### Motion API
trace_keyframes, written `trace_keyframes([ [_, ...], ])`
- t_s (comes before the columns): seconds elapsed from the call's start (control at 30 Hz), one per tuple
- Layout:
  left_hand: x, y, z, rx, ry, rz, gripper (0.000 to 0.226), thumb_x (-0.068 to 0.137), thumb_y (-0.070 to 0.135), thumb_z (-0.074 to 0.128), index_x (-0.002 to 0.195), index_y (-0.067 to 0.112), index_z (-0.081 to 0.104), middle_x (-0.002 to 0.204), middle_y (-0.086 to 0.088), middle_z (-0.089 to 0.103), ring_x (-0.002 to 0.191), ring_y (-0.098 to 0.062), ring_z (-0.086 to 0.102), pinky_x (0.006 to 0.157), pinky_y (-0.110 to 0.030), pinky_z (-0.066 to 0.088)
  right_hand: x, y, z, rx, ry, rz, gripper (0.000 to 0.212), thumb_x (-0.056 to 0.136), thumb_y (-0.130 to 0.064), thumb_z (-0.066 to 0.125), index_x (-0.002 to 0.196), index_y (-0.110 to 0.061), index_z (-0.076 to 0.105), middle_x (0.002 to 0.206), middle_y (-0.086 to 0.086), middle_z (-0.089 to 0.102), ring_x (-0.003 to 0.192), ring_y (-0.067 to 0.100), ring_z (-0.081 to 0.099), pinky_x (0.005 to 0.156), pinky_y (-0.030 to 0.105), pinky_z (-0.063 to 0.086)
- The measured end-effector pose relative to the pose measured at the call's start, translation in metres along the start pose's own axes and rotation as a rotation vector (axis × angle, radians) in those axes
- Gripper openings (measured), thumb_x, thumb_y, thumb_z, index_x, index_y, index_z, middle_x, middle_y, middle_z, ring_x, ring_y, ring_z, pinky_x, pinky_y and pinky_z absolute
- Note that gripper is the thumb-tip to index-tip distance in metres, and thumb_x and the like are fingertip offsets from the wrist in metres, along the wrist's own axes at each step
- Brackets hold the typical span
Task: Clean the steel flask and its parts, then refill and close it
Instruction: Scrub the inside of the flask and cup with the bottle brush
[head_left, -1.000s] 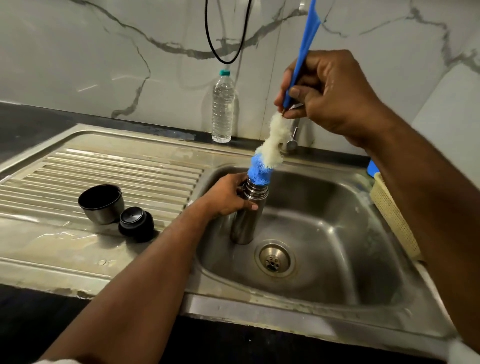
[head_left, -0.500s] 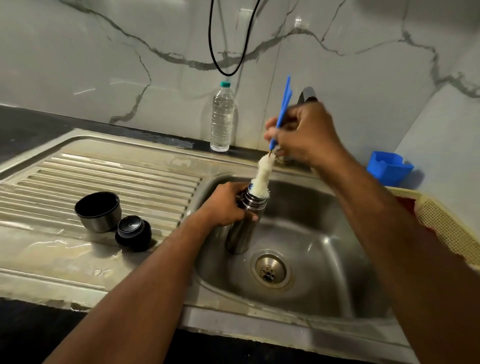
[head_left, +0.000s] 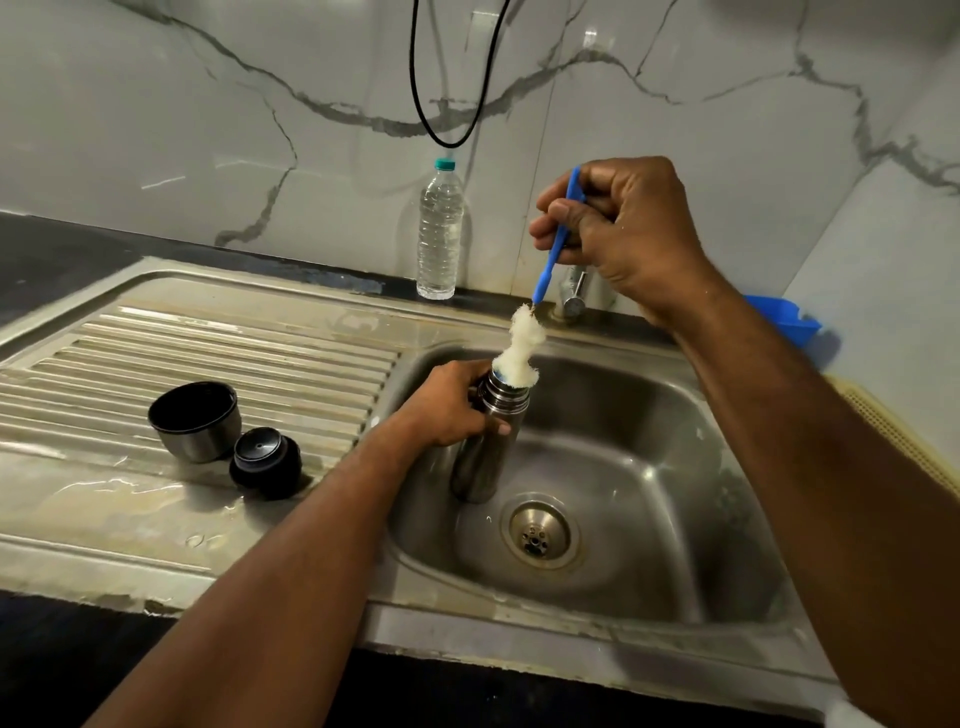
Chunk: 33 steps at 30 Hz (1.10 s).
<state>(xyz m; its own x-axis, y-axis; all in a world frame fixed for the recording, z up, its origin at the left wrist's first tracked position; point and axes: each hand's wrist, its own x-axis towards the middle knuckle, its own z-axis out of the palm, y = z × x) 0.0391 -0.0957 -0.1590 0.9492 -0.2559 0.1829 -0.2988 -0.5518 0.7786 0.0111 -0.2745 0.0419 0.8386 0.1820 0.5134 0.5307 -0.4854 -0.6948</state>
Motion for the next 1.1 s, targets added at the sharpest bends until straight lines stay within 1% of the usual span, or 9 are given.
trace_keyframes([
  [0.07,-0.001,0.001,0.0,-0.007,-0.008,0.003,0.069,0.072,0.013,0.095,0.135,0.02,0.066,0.125,0.003,0.073,0.114,-0.008,0.064,0.101,-0.024,0.047,-0.002,0.006,0.0,0.037,0.031,0.032,0.012,0.1,-0.008,0.065,0.109,-0.004,0.071,0.093,0.006,0.078,0.083,0.013,0.078,0.076,0.029,0.064],
  [0.27,-0.004,0.003,0.0,-0.048,0.022,0.017,0.074,0.06,0.018,0.102,0.127,0.02,0.073,0.116,0.006,0.078,0.108,-0.005,0.072,0.098,-0.025,0.056,-0.015,0.032,0.03,-0.235,0.507,-0.027,0.008,0.093,-0.014,0.071,0.085,-0.013,0.071,0.079,-0.007,0.073,0.07,0.007,0.073,0.069,0.031,0.064],
  [0.4,-0.006,0.005,0.0,-0.042,0.031,0.051,0.071,0.058,0.022,0.103,0.123,0.02,0.075,0.112,0.008,0.079,0.101,0.001,0.073,0.092,-0.02,0.058,-0.031,0.046,0.064,-0.339,0.353,-0.02,0.012,0.088,-0.011,0.069,0.078,-0.017,0.071,0.077,-0.008,0.072,0.069,0.006,0.069,0.068,0.033,0.062],
  [0.53,-0.004,0.001,-0.001,-0.046,0.042,0.02,0.069,0.06,0.018,0.102,0.123,0.02,0.072,0.112,0.01,0.077,0.102,0.002,0.071,0.09,-0.015,0.056,-0.043,0.061,0.086,-0.191,0.189,-0.01,0.016,0.09,0.001,0.068,0.079,-0.011,0.069,0.078,-0.006,0.073,0.073,0.009,0.073,0.072,0.038,0.065],
  [0.67,0.001,-0.004,0.0,-0.073,0.027,-0.031,0.066,0.059,0.014,0.102,0.118,0.02,0.076,0.108,0.007,0.08,0.101,-0.002,0.074,0.097,-0.025,0.058,-0.03,0.043,0.062,-0.095,0.336,-0.098,0.006,0.094,-0.003,0.07,0.089,-0.005,0.072,0.078,-0.004,0.072,0.07,0.004,0.073,0.067,0.026,0.063],
  [0.77,0.001,-0.002,0.0,-0.059,0.023,-0.046,0.066,0.057,0.018,0.103,0.117,0.021,0.077,0.107,0.009,0.08,0.098,0.003,0.074,0.094,-0.022,0.057,-0.04,0.041,0.062,-0.076,0.418,-0.165,0.005,0.097,-0.011,0.069,0.097,-0.007,0.071,0.081,-0.005,0.073,0.071,0.001,0.072,0.068,0.016,0.059],
  [0.9,0.0,0.002,0.001,-0.07,0.0,-0.058,0.063,0.06,0.011,0.101,0.117,0.019,0.076,0.107,0.007,0.079,0.089,0.016,0.067,0.075,0.0,0.048,-0.058,0.06,0.076,-0.108,0.257,-0.118,0.003,0.097,-0.007,0.068,0.096,-0.008,0.071,0.083,-0.005,0.073,0.076,0.004,0.074,0.073,0.031,0.065],
  [1.03,0.0,0.002,0.0,-0.069,-0.033,-0.039,0.064,0.062,0.006,0.1,0.121,0.017,0.076,0.11,0.004,0.079,0.096,0.008,0.07,0.078,0.0,0.049,-0.041,0.045,0.051,-0.071,0.449,-0.201,0.008,0.098,-0.014,0.068,0.101,-0.007,0.071,0.083,-0.003,0.073,0.072,0.004,0.073,0.069,0.023,0.062],
  [1.1,0.0,0.004,0.001,-0.066,-0.037,-0.028,0.064,0.063,0.006,0.099,0.121,0.018,0.075,0.11,0.005,0.078,0.095,0.007,0.07,0.078,0.0,0.048,-0.049,0.051,0.06,-0.091,0.405,-0.181,0.007,0.1,-0.013,0.066,0.1,-0.007,0.07,0.081,-0.003,0.073,0.071,0.004,0.073,0.068,0.025,0.062],
])
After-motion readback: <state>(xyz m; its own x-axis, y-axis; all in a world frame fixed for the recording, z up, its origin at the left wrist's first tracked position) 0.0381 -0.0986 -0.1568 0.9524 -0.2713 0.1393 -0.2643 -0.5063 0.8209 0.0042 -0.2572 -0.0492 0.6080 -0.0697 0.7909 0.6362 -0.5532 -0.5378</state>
